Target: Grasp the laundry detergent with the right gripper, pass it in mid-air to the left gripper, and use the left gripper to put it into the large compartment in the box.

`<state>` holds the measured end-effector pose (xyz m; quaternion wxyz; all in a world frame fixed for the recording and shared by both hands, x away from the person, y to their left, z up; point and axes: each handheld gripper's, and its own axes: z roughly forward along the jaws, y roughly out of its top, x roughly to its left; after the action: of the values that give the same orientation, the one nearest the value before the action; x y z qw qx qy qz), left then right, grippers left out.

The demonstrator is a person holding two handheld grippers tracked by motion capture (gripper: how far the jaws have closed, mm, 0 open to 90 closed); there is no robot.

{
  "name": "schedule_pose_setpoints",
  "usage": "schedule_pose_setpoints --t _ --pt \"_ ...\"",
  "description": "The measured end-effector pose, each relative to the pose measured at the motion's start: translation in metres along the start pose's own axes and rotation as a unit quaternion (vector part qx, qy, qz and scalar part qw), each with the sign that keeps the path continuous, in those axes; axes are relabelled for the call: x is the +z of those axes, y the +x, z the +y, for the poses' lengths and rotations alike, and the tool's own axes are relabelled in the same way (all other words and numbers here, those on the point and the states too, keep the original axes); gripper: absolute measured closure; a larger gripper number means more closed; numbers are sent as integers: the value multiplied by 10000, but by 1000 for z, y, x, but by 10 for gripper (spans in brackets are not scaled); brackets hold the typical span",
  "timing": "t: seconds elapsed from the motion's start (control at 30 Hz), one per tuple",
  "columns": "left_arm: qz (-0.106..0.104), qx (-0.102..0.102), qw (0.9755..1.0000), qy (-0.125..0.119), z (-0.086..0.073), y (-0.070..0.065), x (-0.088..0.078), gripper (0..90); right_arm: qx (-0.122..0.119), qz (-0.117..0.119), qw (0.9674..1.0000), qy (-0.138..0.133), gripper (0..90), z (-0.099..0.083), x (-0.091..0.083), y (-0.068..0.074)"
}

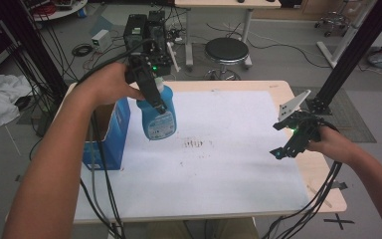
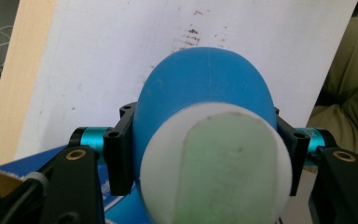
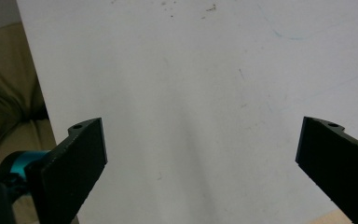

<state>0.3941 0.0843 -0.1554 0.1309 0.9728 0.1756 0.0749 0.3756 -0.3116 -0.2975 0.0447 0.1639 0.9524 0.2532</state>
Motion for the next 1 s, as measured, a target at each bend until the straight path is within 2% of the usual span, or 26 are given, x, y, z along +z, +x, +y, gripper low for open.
schedule_pose_setpoints --t 0.17,0.27,0.43,0.47,0.63,0.9,1.0 --pt "58 -118 9999 -50 -11 5 -25 379 -75 48 10000 -22 9 -3 -2 -2" --pt "78 -172 9998 -97 -15 6 -34 380 -84 61 9999 -51 8 -2 -3 -1" --pt "150 -269 9993 -189 -33 13 -54 380 -99 112 9999 -77 9 -2 -4 -1" --pt "150 -269 9993 -189 -33 13 -54 380 -99 112 9999 -77 9 -2 -4 -1" --pt "216 -442 9984 -261 -54 21 -70 380 -103 119 9999 -67 9 -1 -5 -2" --pt "293 -638 9971 -283 -78 33 -87 380 -24 115 9999 -57 9 0 -3 -5" --pt "362 -675 9965 -348 -91 37 -95 380 53 23 10000 -32 9 0 -2 -6"
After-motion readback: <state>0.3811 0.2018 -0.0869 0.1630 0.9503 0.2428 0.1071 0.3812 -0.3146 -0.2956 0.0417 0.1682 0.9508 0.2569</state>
